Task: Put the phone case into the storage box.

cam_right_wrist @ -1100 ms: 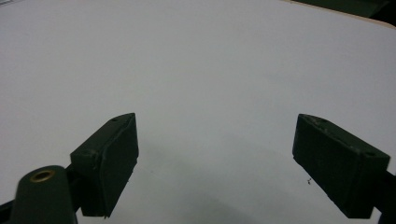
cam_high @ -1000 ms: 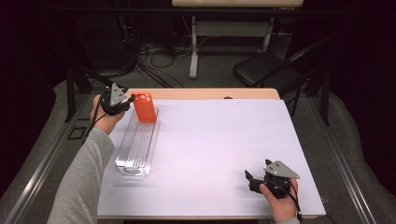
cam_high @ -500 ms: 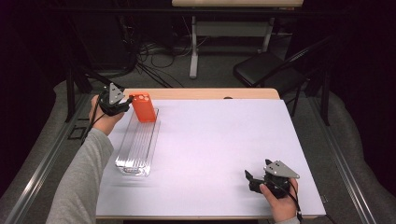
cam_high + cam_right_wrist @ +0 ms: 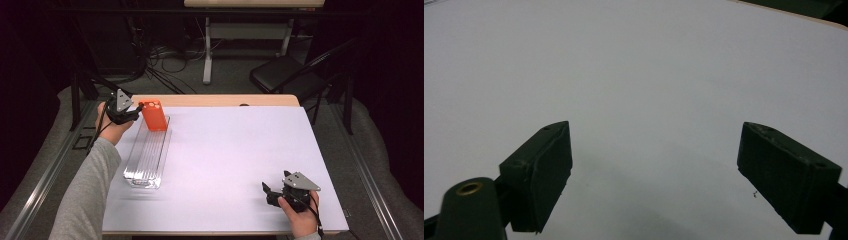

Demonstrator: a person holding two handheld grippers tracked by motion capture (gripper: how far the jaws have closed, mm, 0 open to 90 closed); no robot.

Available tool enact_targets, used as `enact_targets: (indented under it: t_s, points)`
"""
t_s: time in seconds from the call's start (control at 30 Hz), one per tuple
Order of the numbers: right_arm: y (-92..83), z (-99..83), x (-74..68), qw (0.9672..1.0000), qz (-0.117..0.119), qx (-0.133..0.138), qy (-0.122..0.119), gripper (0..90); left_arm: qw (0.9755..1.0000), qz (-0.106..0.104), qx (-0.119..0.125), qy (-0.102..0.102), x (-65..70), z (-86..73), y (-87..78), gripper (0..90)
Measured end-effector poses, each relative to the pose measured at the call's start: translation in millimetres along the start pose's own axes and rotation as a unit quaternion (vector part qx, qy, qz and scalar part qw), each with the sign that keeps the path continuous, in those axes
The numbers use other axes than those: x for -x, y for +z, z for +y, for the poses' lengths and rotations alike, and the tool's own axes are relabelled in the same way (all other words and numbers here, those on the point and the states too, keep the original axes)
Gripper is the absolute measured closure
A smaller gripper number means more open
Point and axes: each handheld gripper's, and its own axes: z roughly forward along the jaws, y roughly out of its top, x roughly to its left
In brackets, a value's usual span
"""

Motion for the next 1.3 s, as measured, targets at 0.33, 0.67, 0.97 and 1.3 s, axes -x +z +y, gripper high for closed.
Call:
enact_targets:
  t_s: [0.33,0.67,0.97,1.3]
  points:
    - [0.4,0.0,-0.4,1.0,0.0,-0.002,0.0,14.1,1.0,0.001,0.003,-0.004,1.2,-0.1,3.7,45.0]
    - [0.8,-0.4,0.1,1.0,0.001,-0.001,-0.001,14.1,1.0,-0.001,-0.003,-0.005,4.9,-0.1,9.1,45.0]
    - [1.0,-0.4,0.2,1.0,0.001,-0.001,-0.001,14.0,0.9999,-0.007,-0.008,-0.006,6.3,-0.1,8.1,43.3]
    - [1.4,-0.5,-0.7,1.0,0.001,-0.002,0.0,14.1,0.9998,-0.012,-0.011,-0.015,6.3,0.5,6.4,41.7]
